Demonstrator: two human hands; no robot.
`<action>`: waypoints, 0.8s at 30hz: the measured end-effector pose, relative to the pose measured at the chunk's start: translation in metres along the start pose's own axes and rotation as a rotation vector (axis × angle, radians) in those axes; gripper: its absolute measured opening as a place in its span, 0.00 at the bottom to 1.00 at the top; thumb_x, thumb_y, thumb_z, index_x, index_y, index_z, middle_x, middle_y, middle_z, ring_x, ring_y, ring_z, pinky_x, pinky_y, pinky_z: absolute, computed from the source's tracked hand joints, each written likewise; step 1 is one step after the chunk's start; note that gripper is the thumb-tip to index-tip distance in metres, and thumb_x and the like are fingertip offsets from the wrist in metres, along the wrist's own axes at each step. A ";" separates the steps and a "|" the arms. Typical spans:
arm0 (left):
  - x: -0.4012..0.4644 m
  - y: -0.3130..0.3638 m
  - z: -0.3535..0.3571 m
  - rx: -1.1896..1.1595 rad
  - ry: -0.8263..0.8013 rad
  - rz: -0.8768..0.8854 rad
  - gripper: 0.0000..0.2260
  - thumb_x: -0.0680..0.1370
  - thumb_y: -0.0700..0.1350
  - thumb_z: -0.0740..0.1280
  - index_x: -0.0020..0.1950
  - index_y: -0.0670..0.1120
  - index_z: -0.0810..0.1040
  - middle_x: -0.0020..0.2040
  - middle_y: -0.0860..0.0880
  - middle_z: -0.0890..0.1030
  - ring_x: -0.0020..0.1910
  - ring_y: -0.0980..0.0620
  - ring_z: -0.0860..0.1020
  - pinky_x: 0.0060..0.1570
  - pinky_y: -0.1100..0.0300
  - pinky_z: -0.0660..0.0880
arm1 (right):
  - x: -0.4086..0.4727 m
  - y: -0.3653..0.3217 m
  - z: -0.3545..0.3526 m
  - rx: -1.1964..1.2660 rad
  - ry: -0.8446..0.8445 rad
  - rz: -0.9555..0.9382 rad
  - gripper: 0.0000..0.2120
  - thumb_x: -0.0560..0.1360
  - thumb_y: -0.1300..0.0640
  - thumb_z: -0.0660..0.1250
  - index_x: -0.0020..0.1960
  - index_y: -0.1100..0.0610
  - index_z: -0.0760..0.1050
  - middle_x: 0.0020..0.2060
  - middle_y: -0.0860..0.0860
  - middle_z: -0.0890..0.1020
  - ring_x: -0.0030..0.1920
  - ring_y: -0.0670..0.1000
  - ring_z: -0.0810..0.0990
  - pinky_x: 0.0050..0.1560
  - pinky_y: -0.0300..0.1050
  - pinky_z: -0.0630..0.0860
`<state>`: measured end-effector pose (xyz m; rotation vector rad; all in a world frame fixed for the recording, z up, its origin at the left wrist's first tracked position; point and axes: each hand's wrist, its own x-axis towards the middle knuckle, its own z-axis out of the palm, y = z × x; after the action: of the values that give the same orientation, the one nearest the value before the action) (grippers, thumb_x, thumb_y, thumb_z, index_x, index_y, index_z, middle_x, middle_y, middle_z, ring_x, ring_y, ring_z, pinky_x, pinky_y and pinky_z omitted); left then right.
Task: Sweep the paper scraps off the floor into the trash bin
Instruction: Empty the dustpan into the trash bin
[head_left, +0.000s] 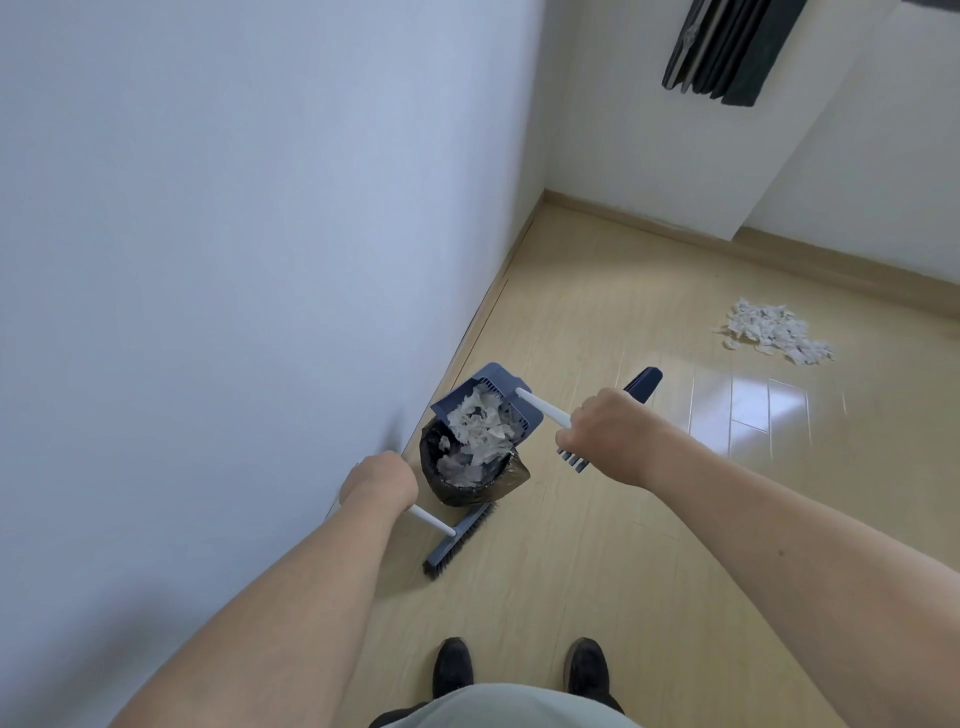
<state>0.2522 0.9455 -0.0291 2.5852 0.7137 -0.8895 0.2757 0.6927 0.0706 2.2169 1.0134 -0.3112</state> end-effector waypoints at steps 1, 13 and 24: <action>0.000 0.001 -0.001 0.003 0.006 0.001 0.06 0.74 0.39 0.67 0.40 0.47 0.72 0.37 0.47 0.76 0.44 0.46 0.81 0.38 0.59 0.77 | -0.002 0.001 -0.001 -0.007 0.005 0.001 0.12 0.74 0.66 0.60 0.53 0.54 0.73 0.38 0.54 0.76 0.37 0.56 0.72 0.38 0.46 0.69; -0.005 0.021 0.001 0.071 -0.012 0.093 0.06 0.75 0.37 0.64 0.39 0.45 0.72 0.34 0.47 0.75 0.41 0.45 0.79 0.38 0.59 0.75 | -0.005 0.003 -0.012 -0.083 0.007 -0.030 0.10 0.75 0.66 0.62 0.50 0.53 0.74 0.34 0.53 0.73 0.34 0.55 0.71 0.36 0.45 0.67; -0.011 0.023 0.001 0.111 0.002 0.144 0.08 0.76 0.36 0.62 0.38 0.45 0.71 0.35 0.48 0.75 0.30 0.51 0.73 0.28 0.61 0.69 | -0.001 0.001 -0.016 -0.148 -0.004 -0.047 0.07 0.75 0.65 0.63 0.49 0.54 0.73 0.34 0.53 0.74 0.34 0.55 0.72 0.36 0.44 0.67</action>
<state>0.2569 0.9217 -0.0200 2.6945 0.4838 -0.9056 0.2750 0.7021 0.0838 2.0619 1.0533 -0.2534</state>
